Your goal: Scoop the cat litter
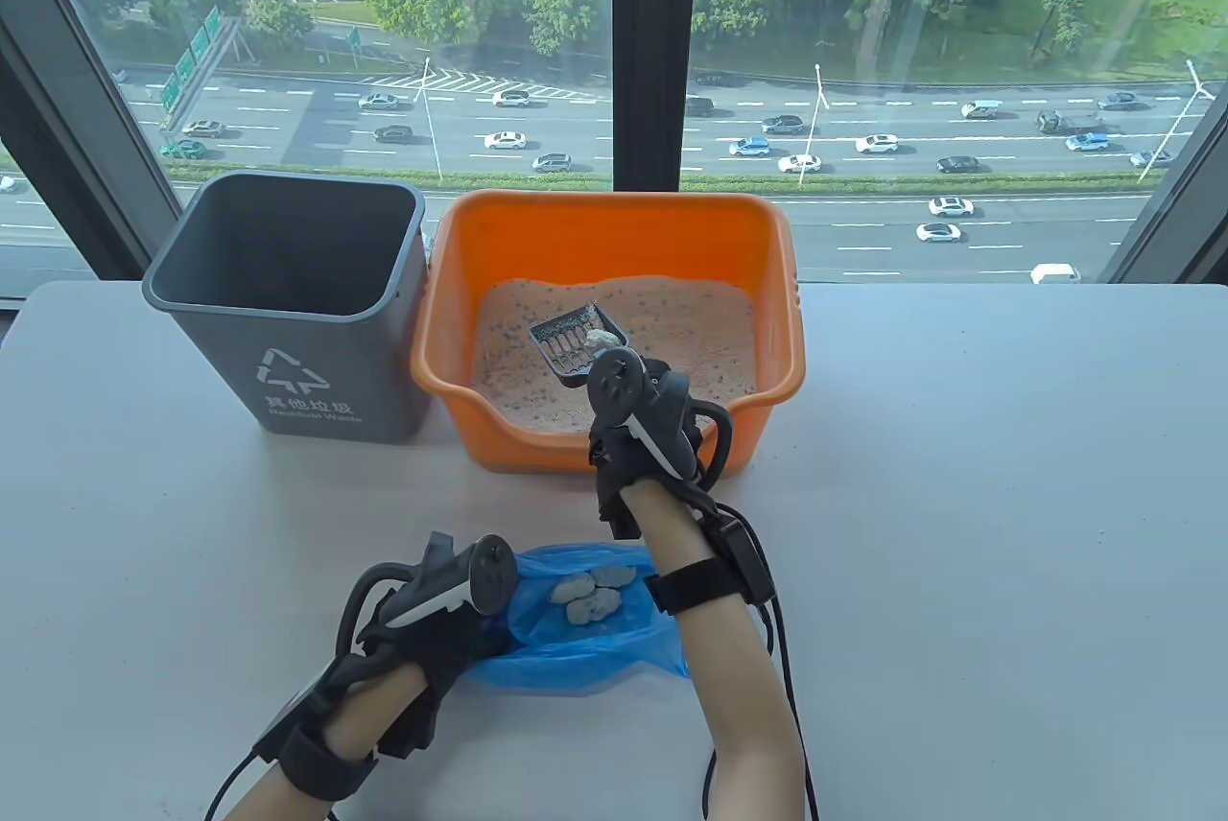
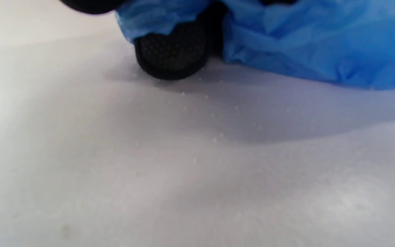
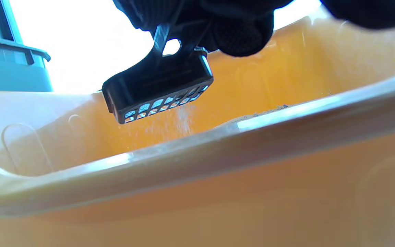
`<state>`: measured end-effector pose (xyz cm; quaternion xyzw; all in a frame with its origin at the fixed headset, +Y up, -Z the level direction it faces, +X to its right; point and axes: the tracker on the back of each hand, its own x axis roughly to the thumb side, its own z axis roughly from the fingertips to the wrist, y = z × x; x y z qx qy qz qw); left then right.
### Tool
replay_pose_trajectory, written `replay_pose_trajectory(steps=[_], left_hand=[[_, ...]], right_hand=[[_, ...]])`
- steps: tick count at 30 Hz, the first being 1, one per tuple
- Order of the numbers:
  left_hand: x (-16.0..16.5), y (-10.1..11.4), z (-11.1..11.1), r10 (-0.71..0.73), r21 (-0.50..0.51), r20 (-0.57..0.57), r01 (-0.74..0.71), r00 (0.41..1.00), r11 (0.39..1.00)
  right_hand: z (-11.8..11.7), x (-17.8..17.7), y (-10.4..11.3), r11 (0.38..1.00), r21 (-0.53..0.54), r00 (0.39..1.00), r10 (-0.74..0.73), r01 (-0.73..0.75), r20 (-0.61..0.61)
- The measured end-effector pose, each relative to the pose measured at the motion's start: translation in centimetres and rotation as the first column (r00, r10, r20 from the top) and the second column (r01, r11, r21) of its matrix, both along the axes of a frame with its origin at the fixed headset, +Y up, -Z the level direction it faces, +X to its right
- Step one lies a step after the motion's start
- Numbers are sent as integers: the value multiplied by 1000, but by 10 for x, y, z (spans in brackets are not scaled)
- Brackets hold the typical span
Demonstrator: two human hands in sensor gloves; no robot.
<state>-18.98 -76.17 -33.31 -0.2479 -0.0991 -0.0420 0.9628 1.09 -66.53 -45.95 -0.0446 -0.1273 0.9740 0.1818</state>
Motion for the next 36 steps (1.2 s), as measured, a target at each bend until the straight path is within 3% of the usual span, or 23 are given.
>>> replay_pose_trajectory(steps=[4, 7, 10, 12, 14, 17, 19, 22, 25, 30, 36], left_hand=[[0, 0, 0, -1, 0, 1, 1, 1000, 1000], [0, 0, 0, -1, 0, 0, 1, 1000, 1000], [1, 0, 0, -3, 1, 1, 3, 1000, 1000], [1, 0, 0, -2, 1, 1, 2, 1000, 1000], [1, 0, 0, -4, 2, 1, 4, 1000, 1000], [1, 0, 0, 0, -1, 0, 0, 1000, 1000], [1, 0, 0, 5, -4, -1, -5, 1000, 1000], [1, 0, 0, 4, -3, -2, -4, 1000, 1000], [0, 0, 0, 5, -2, -1, -5, 1000, 1000], [0, 0, 0, 6, -1, -1, -6, 1000, 1000], [0, 0, 0, 6, -1, -1, -6, 1000, 1000]], right_hand=[[1, 6, -2, 996, -81, 999, -30, 28, -27], [4, 11, -2, 999, 9, 999, -33, 33, 37], [5, 15, -1, 998, -53, 999, -25, 24, -23], [8, 17, 1, 999, 31, 999, -37, 36, 36], [8, 18, 3, 1000, -8, 1000, 9, -9, -2], [10, 23, 6, 998, 51, 999, -26, 25, 28], [9, 24, 6, 999, -29, 999, -31, 30, -22], [14, 27, 8, 999, 23, 999, -36, 36, 6], [19, 32, 12, 998, 3, 998, -67, 67, -1], [41, 41, 23, 995, -30, 994, -98, 97, -54], [91, 60, 38, 990, -86, 982, -121, 109, -143]])
